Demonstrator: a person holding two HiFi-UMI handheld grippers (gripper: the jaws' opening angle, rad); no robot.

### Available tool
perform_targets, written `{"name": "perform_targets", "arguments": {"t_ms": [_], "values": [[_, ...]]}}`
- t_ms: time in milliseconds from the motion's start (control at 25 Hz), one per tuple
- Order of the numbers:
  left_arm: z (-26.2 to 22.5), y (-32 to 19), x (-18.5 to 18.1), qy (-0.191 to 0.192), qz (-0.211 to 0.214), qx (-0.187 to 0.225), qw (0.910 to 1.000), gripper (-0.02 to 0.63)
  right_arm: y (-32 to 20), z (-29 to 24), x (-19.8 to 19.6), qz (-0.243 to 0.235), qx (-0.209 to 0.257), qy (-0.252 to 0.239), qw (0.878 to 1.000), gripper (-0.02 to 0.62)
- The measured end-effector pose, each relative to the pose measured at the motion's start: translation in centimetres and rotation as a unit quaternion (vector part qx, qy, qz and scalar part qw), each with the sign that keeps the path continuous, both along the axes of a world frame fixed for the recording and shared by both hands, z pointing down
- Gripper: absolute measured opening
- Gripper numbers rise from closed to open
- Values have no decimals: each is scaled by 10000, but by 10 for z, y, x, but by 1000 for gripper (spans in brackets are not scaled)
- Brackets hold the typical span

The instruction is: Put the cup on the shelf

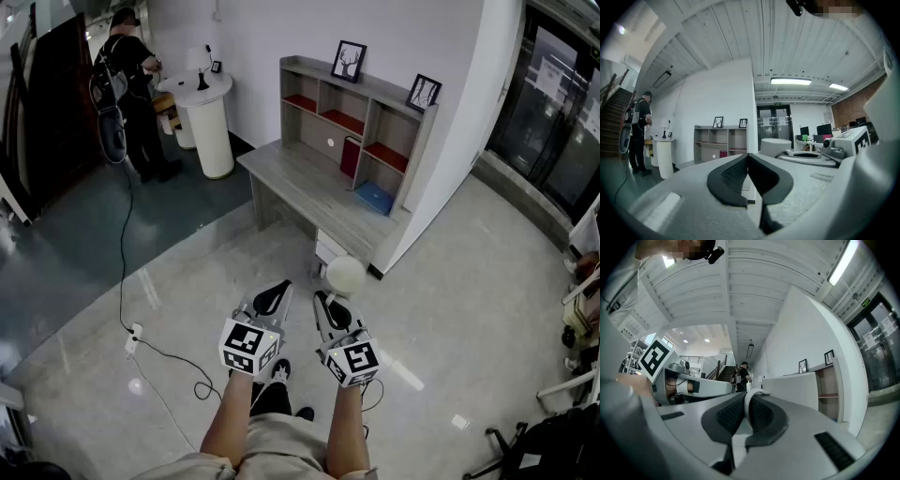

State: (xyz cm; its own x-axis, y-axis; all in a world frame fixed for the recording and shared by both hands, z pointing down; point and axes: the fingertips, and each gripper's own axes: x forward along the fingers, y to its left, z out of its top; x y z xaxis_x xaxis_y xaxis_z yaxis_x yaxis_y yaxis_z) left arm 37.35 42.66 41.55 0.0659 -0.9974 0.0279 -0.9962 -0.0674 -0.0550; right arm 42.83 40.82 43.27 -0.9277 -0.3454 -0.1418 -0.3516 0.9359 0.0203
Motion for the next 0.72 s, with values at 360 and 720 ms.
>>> {"name": "perform_targets", "arguments": {"t_ms": [360,720], "values": [[9,9,4,17,116,-96,9999,9,9,-2,7,36,186,-60,9998,18],[13,15,2,85,150,-127,9998,9,17,4,8,-306,37,51,9995,18]]}}
